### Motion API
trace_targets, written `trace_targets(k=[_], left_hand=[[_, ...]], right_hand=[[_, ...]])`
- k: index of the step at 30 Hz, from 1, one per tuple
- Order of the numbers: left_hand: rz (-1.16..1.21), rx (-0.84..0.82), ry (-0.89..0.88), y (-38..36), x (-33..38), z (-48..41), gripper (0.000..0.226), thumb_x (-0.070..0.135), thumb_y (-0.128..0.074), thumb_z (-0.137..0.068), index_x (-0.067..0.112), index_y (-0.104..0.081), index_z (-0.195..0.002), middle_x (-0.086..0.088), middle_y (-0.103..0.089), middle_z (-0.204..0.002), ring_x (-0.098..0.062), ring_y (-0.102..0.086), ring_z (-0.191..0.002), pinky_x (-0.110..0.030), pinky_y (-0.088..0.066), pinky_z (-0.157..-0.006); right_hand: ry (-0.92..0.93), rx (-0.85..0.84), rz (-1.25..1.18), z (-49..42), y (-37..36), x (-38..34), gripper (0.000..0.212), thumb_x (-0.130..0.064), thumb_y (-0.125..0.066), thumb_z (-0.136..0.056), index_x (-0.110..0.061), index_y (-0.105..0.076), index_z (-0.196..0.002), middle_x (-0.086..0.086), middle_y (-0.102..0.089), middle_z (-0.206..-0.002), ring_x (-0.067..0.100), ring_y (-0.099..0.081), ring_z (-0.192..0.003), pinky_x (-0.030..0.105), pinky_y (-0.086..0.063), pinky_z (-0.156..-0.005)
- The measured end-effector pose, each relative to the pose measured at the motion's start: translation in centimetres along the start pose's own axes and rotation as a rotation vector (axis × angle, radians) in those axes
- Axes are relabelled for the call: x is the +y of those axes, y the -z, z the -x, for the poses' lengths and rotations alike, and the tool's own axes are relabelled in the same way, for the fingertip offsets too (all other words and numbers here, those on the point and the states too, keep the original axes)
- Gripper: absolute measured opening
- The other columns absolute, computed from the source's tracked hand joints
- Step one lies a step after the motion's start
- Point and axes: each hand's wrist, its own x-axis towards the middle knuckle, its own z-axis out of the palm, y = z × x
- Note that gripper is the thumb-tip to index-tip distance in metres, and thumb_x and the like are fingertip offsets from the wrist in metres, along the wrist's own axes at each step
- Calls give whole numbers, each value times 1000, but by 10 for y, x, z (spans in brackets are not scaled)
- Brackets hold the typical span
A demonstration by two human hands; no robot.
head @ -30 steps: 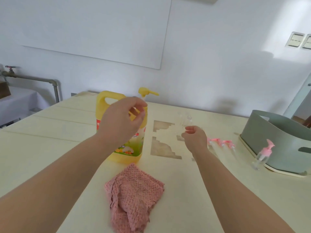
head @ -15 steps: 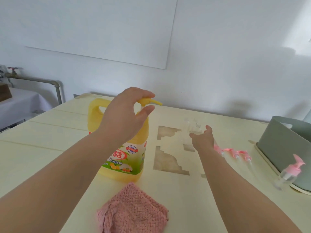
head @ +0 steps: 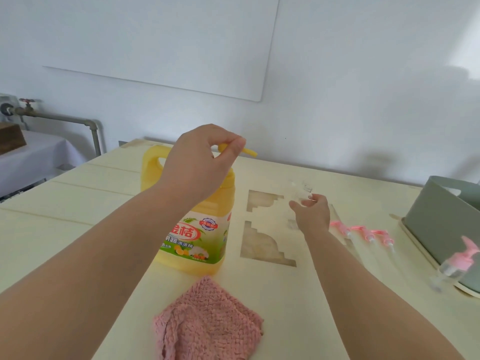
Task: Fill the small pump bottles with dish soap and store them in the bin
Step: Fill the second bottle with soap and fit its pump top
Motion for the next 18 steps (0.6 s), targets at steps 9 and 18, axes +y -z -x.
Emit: trace_targets(k=[9,18], left_hand=[[16,-119,126,15,14,4,21,36,-52,-94,32,-69,-104,16,-63,-109,0,-52,-99,-20,-39,-83],[-78,-200,137,22,21,-2,18,35,-57,-91,33,-70,-104,12,-65,-111,-5,-58,-95,-21,-38,-76]], right_hand=[[275,-319,-64,79,21,-57,37,-22,-75,-81,-26,-55,-111,-7,-64,-103,2,-62,-84,21,-45,-62],[449,-421,-20,119,34,-92,45,-21,-78,-79,-26,-57,-118,-10,-65,-104,3,-63,-90,3,-42,-58]])
